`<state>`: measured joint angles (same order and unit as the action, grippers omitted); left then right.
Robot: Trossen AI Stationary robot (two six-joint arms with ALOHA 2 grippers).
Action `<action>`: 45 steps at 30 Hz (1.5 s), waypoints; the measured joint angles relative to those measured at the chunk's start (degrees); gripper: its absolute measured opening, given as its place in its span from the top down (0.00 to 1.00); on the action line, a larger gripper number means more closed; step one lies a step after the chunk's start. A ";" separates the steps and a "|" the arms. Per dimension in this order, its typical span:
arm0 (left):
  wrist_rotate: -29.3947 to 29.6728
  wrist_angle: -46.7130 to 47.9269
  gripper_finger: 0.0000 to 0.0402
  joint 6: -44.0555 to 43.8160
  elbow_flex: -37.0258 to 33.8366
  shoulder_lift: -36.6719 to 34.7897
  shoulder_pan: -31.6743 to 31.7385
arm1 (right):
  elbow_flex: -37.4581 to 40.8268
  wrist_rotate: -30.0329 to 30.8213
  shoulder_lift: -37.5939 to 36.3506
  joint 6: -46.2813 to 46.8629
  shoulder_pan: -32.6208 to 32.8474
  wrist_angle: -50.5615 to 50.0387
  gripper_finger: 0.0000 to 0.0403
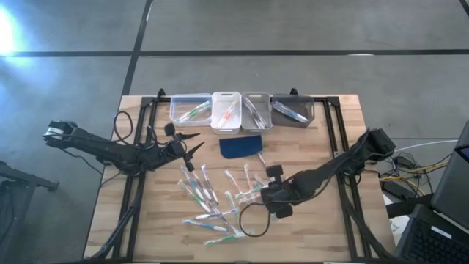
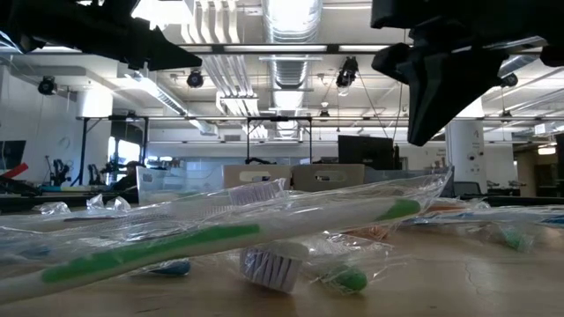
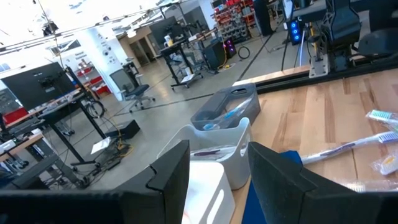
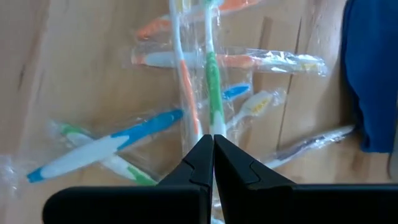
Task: Pick & Place Toothbrushes
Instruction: Put the orange toothbrush into the white bin
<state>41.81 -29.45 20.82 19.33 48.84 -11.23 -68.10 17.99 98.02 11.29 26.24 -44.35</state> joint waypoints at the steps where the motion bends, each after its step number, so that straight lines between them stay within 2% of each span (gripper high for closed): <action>1: 0.00 0.11 0.58 0.01 0.00 0.00 0.00 | -0.37 -0.03 0.38 0.60 0.02 -0.16 0.98; 5: 0.00 0.71 0.58 0.01 0.00 0.00 0.00 | -0.73 -0.43 1.17 3.12 0.04 -0.29 0.93; 15: -0.01 1.18 0.58 0.00 0.00 0.00 0.01 | 2.48 -0.45 1.50 5.26 0.00 1.79 0.72; 25: 0.00 1.22 0.58 0.00 0.00 0.00 0.00 | 6.52 -0.45 1.52 5.96 0.00 7.78 0.61; 35: -0.01 1.21 0.58 0.02 0.00 0.00 0.01 | 10.04 -0.45 1.52 8.18 0.00 11.64 0.58; 45: 0.00 1.22 0.58 0.00 0.00 0.00 -0.01 | 12.88 -0.43 1.52 8.23 0.00 13.94 0.69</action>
<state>41.81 -28.23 20.82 19.33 48.84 -11.24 -55.23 17.56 99.55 19.52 26.24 -30.41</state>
